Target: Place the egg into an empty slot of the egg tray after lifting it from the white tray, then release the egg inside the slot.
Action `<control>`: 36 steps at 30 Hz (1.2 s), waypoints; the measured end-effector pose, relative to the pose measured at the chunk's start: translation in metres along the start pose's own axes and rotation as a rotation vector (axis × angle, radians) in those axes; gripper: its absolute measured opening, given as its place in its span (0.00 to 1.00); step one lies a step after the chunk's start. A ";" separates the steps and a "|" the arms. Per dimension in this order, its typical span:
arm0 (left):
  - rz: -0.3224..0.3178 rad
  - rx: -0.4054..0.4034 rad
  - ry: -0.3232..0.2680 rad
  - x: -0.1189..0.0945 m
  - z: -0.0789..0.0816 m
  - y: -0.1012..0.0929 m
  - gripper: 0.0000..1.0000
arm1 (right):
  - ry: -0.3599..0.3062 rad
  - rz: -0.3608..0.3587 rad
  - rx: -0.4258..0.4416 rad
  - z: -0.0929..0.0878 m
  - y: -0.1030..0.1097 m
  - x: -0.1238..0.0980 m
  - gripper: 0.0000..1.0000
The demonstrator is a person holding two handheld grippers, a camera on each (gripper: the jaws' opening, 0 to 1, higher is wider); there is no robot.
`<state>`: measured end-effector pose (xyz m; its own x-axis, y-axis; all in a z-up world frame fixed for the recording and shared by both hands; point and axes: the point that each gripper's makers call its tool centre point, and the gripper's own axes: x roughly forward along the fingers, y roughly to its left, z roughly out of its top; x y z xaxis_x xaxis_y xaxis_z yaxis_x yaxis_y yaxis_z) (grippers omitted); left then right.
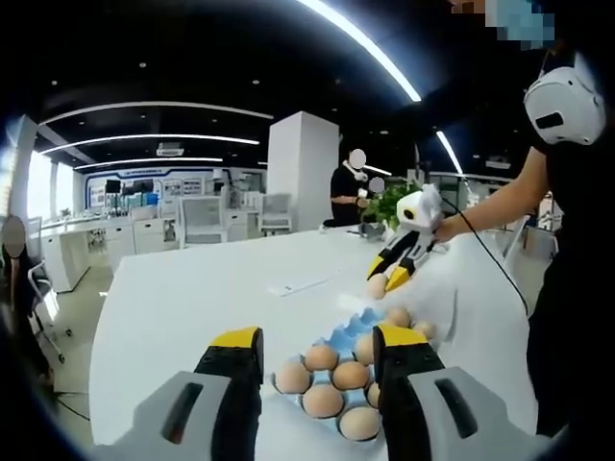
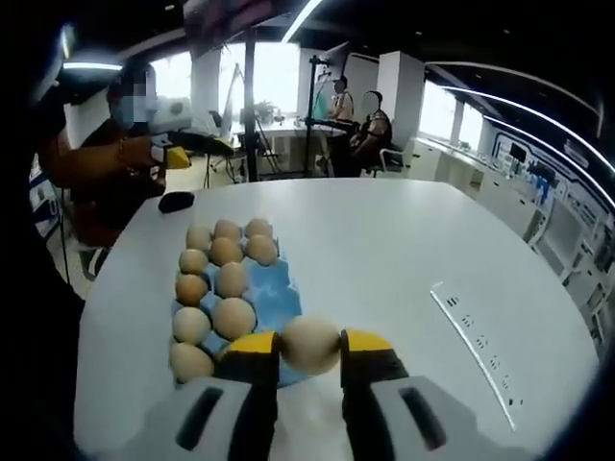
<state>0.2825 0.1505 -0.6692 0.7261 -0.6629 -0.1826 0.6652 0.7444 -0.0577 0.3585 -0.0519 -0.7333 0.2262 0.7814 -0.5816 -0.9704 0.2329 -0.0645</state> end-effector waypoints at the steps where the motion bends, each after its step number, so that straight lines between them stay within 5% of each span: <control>1: -0.001 -0.003 0.004 0.000 -0.001 0.000 0.46 | -0.004 0.004 -0.004 0.002 0.001 0.003 0.24; 12: -0.005 -0.012 0.012 0.002 -0.003 0.000 0.46 | -0.032 0.096 -0.053 0.030 0.025 0.052 0.24; 36: -0.001 -0.011 0.014 0.000 -0.003 0.000 0.45 | 0.032 0.157 -0.037 0.023 0.040 0.106 0.24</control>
<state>0.2821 0.1513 -0.6722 0.7227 -0.6627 -0.1961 0.6641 0.7445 -0.0688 0.3455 0.0536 -0.7790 0.0687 0.7873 -0.6127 -0.9962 0.0868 -0.0002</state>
